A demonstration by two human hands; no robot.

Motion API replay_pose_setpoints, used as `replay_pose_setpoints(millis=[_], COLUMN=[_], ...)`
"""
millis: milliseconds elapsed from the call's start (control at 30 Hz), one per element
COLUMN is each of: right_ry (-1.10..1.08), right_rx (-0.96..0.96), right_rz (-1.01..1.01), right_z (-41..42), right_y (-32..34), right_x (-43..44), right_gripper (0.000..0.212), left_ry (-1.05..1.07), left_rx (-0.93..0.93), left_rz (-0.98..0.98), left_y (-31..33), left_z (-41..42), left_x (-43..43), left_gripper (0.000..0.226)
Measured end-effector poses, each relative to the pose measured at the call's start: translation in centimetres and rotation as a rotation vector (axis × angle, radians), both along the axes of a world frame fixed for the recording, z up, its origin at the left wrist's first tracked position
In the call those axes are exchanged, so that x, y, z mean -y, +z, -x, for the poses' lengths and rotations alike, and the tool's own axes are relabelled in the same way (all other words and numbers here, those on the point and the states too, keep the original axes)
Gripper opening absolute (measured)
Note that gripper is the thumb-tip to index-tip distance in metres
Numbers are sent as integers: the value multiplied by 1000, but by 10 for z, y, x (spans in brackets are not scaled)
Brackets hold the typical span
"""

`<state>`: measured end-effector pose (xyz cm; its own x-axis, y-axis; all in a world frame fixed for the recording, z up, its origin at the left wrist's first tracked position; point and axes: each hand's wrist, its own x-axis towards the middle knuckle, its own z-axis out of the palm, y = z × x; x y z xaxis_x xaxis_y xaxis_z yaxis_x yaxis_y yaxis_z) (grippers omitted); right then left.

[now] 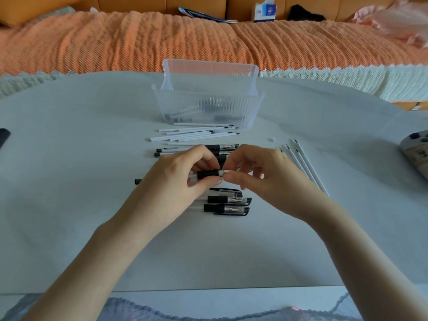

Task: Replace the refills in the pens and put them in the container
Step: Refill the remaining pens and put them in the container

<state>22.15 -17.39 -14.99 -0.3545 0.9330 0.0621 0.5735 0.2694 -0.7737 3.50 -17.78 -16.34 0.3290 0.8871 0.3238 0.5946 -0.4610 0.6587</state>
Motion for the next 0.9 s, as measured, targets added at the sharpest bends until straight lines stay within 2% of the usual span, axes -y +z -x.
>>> replay_pose_setpoints(millis=[167,233,333,367,467,633,700,800,900], right_ry=[-31,-33,-6,-4,-22,1,5,-24,-24], right_rx=[77,1,-10,6,55,-15,5,31,-7], right_rz=[-19,-28,-20,-11,-6,-19,-10,-6,-24], right_z=[2,1,1,2,3,2,3,3,1], right_y=[0,1,1,0,-1,2,1,0,2], right_x=[0,0,1,0,0,1,1,0,0], right_gripper=[34,23,11,11,29,11,11,26,17], left_ry=[3,9,0,-4,-11,2,-8,-12,8], left_rx=[1,5,8,3,0,5,0,1,4], left_rz=[-1,3,3,2,-3,-4,-2,-7,-15], left_y=[0,0,0,0,-1,0,0,0,-1], left_z=[1,1,0,0,0,0,-1,-1,0], left_x=[0,1,0,0,0,0,0,1,0], left_gripper=[19,19,18,18,18,18,18,18,18])
